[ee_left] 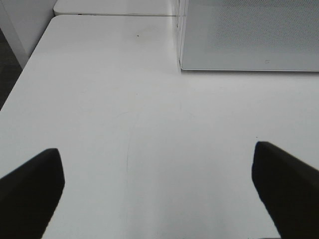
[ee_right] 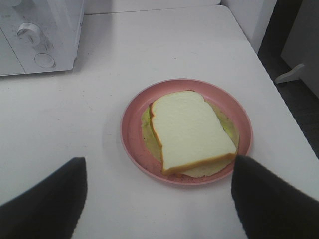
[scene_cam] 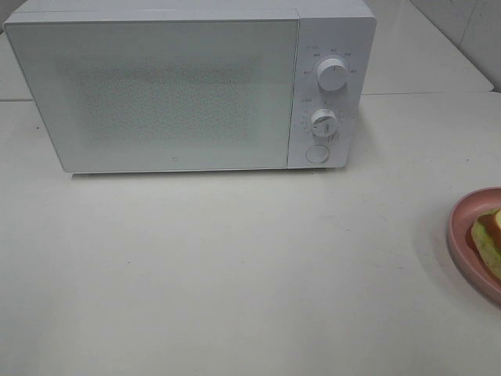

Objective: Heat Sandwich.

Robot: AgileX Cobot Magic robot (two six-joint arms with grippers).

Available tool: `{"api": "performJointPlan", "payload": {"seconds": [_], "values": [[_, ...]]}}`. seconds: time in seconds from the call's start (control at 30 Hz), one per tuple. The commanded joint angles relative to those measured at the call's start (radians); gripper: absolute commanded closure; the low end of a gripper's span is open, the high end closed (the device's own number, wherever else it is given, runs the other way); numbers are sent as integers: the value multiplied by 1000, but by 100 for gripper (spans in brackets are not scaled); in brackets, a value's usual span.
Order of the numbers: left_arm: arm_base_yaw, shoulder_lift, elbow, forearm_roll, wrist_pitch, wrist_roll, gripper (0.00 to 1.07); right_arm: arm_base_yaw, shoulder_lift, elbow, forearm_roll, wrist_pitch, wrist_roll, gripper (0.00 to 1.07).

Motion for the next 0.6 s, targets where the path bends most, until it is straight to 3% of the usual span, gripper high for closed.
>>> {"api": "performJointPlan", "payload": {"seconds": [0.03, 0.6], "values": [[0, -27, 3, -10, -5, 1, 10, -3, -19, 3, 0, -10, -7, 31], [0, -27, 3, -10, -5, 1, 10, -3, -19, 3, 0, -10, -7, 31]]}}
